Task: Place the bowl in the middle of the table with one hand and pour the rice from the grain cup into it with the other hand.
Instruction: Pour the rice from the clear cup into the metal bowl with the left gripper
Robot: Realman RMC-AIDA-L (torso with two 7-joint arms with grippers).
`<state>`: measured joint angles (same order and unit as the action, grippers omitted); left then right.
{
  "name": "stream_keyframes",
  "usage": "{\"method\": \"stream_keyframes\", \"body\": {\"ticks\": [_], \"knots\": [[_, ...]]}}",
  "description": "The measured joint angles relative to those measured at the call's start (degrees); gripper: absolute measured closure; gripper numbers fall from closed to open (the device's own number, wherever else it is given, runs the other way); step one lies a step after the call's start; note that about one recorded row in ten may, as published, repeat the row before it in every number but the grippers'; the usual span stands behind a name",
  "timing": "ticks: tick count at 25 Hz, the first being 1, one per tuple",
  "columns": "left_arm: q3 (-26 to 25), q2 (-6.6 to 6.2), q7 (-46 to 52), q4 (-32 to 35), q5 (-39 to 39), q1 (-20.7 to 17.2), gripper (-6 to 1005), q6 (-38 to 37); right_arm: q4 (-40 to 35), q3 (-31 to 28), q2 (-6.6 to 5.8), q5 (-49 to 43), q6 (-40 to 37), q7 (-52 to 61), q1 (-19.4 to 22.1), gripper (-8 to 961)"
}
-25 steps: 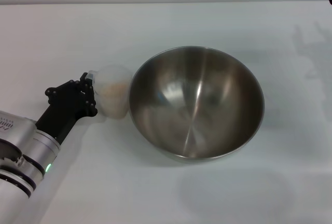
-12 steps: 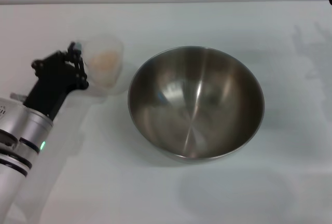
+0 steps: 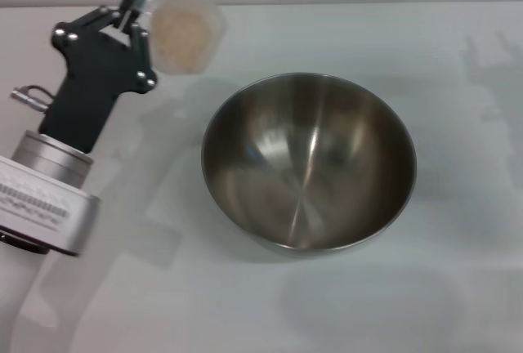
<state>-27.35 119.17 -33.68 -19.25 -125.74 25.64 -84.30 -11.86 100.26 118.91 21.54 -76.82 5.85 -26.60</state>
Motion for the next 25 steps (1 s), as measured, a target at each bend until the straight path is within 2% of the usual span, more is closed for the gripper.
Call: {"method": "stream_keyframes", "body": {"ticks": [5, 7, 9, 10, 13, 15, 16, 20, 21, 25], "knots": [[0.03, 0.01, -9.67, -0.16, -5.52, 0.73, 973, -1.05, 0.00, -1.19, -0.07, 0.00, 0.01, -0.06, -0.11, 446], [0.03, 0.01, -18.46, -0.57, -10.34, 0.94, 973, -0.84, 0.00, -1.26, -0.08, 0.00, 0.01, -0.06, -0.11, 446], [0.03, 0.01, -20.81, -0.63, -11.39, 0.99, 973, -0.65, 0.00, -1.30, -0.08, 0.00, 0.01, -0.07, -0.11, 446], [0.02, 0.00, -27.30, -0.70, -14.19, 1.07, 973, 0.47, 0.00, -1.31, -0.09, 0.00, 0.01, -0.08, -0.11, 446], [0.02, 0.00, -32.89, -0.93, -16.09, 1.06, 974, 1.96, 0.00, -1.31, -0.08, 0.00, 0.01, -0.09, -0.11, 446], [0.03, 0.00, -41.05, -2.06, -17.91, 0.65, 975, 4.83, 0.00, -1.31, -0.09, -0.05, 0.01, -0.11, -0.15, 446], [0.03, 0.00, -41.05, -2.06, -17.91, 0.65, 975, 4.83, 0.00, -1.31, -0.09, -0.05, 0.01, -0.11, -0.15, 446], [1.29, 0.01, -54.17, -3.15, -19.17, 0.15, 974, 8.59, 0.00, -1.31, -0.18, -0.21, 0.01, -0.16, -0.33, 446], [1.29, 0.01, -54.17, -3.15, -19.17, 0.15, 974, 8.59, 0.00, -1.31, -0.18, -0.21, 0.01, -0.16, -0.33, 446], [2.68, 0.01, -64.32, -3.25, -19.28, -0.16, 973, 8.97, 0.00, -1.31, -0.18, -0.39, 0.01, -2.47, -0.59, 446]]}}
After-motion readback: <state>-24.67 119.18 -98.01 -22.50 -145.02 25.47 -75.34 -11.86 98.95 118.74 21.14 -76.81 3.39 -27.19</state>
